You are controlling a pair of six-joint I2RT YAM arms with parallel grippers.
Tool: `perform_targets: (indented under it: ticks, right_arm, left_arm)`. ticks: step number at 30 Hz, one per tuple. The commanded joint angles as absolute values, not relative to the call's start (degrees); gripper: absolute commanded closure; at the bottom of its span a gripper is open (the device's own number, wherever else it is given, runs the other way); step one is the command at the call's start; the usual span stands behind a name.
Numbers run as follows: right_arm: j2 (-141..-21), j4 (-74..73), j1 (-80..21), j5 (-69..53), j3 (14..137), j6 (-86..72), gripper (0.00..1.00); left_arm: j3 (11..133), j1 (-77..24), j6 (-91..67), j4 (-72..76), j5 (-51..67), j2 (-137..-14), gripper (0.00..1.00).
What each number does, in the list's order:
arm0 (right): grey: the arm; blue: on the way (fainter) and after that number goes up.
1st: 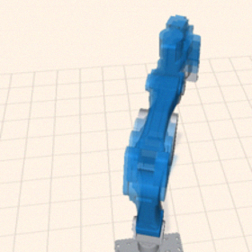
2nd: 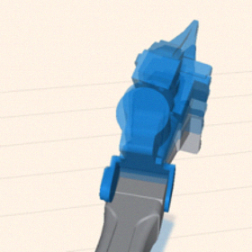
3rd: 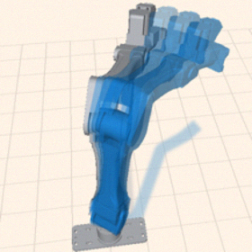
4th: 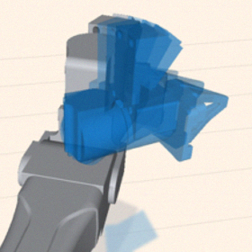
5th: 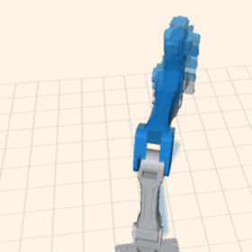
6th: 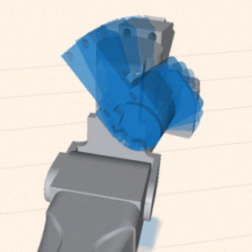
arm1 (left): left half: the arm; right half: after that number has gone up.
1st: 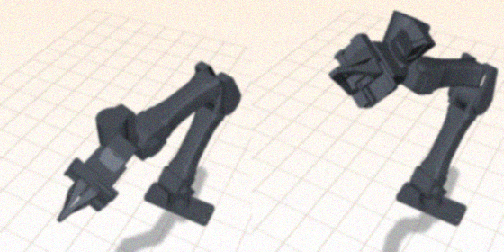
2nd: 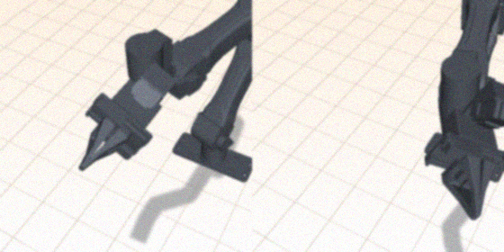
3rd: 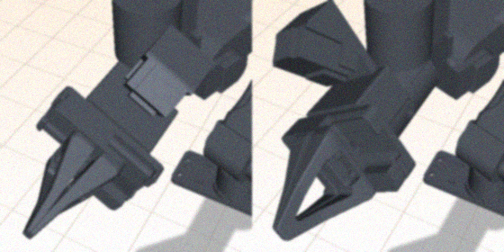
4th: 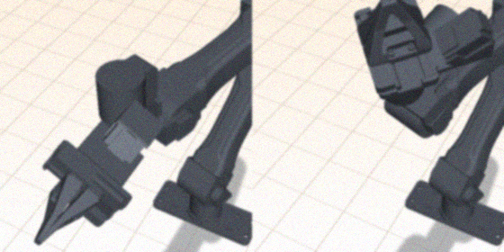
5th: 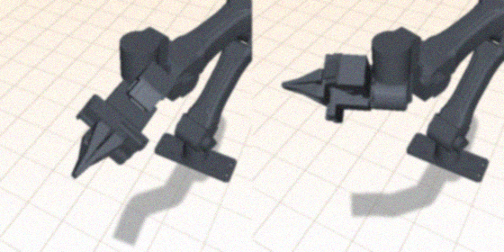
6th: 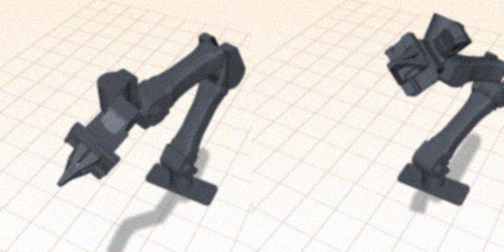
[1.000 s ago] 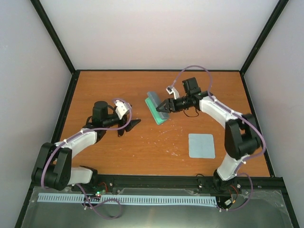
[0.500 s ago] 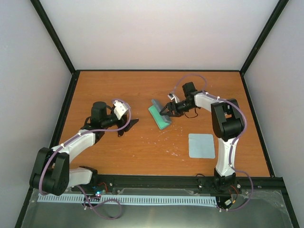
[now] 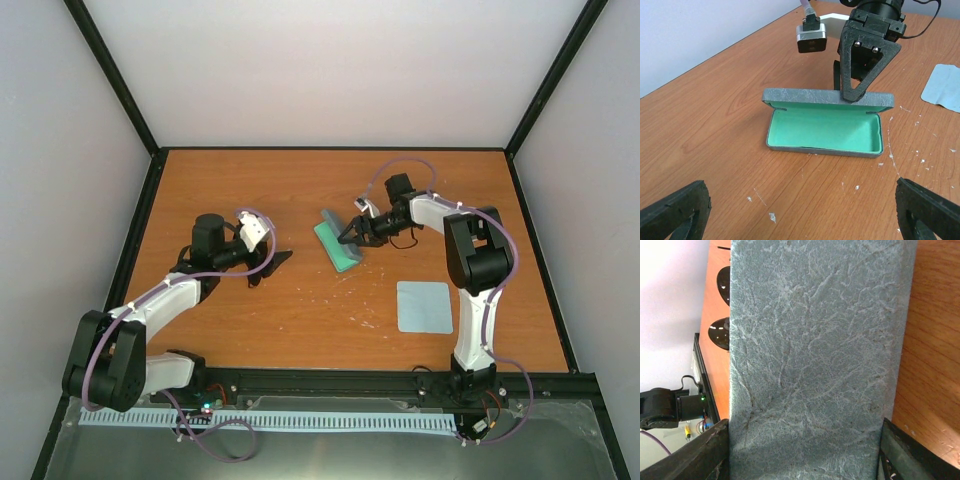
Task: Organize the sunglasses
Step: Place the sunglasses case at the center of the board.
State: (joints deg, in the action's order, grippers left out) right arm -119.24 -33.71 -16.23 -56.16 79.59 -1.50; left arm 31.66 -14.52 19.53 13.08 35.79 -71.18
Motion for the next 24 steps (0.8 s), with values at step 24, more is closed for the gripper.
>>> perform_targets:
  ticks: [24]
  right_arm:
    - [-111.2,-41.1,-21.1,-32.3,81.5,-2.2,0.24]
  left_arm:
    - [30.2,-14.2,20.1,15.1,37.7,-69.8,0.01]
